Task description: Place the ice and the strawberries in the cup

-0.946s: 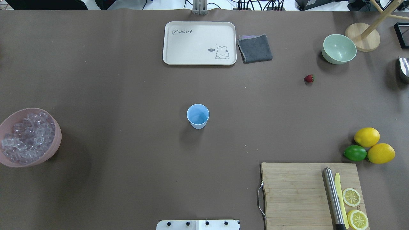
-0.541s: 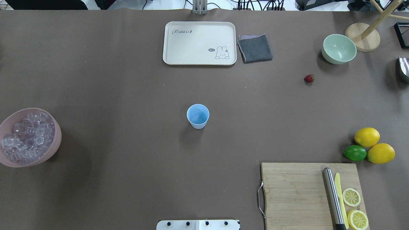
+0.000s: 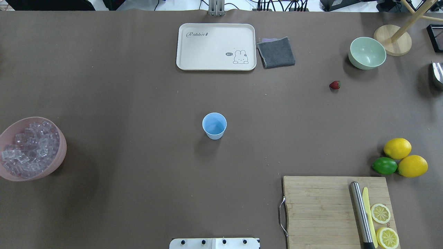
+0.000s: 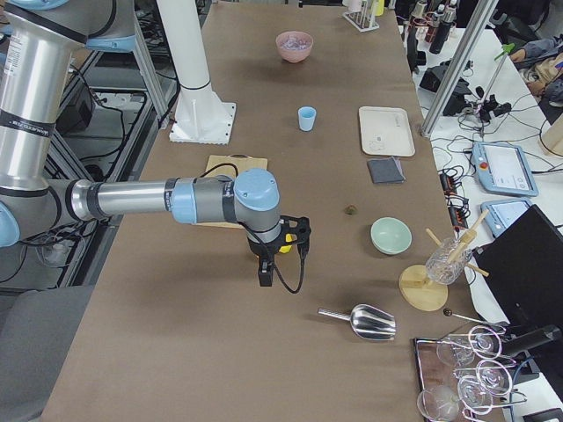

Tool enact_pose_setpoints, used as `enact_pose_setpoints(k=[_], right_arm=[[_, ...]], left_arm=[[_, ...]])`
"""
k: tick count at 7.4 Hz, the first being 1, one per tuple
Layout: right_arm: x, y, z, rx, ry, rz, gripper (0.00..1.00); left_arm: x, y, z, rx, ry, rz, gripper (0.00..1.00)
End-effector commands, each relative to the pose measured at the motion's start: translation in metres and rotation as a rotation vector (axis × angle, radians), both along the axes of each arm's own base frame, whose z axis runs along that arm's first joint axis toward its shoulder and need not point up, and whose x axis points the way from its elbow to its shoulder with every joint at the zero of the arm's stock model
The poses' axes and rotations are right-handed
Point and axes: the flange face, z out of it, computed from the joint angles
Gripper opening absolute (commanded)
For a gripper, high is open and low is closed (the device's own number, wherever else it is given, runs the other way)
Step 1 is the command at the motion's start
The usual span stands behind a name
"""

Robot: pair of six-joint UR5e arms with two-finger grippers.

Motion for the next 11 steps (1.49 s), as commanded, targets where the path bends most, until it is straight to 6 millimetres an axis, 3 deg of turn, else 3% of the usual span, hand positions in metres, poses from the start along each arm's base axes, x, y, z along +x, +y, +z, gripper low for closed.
enact_pose_setpoints(k=[1,3,4,5,6,7,8,9,10,11], right_arm=[[0.024,0.003,-0.012,0.018,-0.068,0.076,1.00],[0.024,0.004,-0.004,0.024,-0.078,0.063,1.00],[0.025,0.001,-0.009,0.094,-0.059,0.063,1.00],[0.026,-0.002,-0.002,0.122,-0.052,0.072,1.00],[0.026,-0.003,0.003,0.117,-0.050,0.069,1.00],[0.026,-0.002,0.005,0.117,-0.047,0.065,1.00],[0.025,-0.001,0.007,0.112,-0.049,0.063,1.00],[0.025,-0.001,0.007,0.112,-0.049,0.061,1.00],[0.023,-0.001,0.007,0.111,-0.049,0.059,1.00],[0.023,0.000,0.008,0.109,-0.049,0.059,1.00]], left_arm=[[0.000,0.001,0.001,-0.003,0.000,0.000,0.99],[0.000,-0.003,-0.004,0.008,0.003,-0.001,0.99],[0.001,-0.011,-0.013,0.052,0.009,-0.001,0.99],[0.003,-0.021,-0.027,0.137,0.035,-0.004,0.99],[0.008,-0.039,-0.055,0.194,0.087,-0.024,0.99],[0.009,-0.052,-0.058,0.182,0.097,-0.047,0.99],[0.011,-0.062,-0.075,0.242,0.113,-0.056,0.99],[0.013,-0.065,-0.086,0.331,0.134,-0.063,0.99],[0.029,-0.065,-0.100,0.370,0.159,-0.054,0.99],[0.039,-0.052,-0.091,0.402,0.163,-0.040,0.99]])
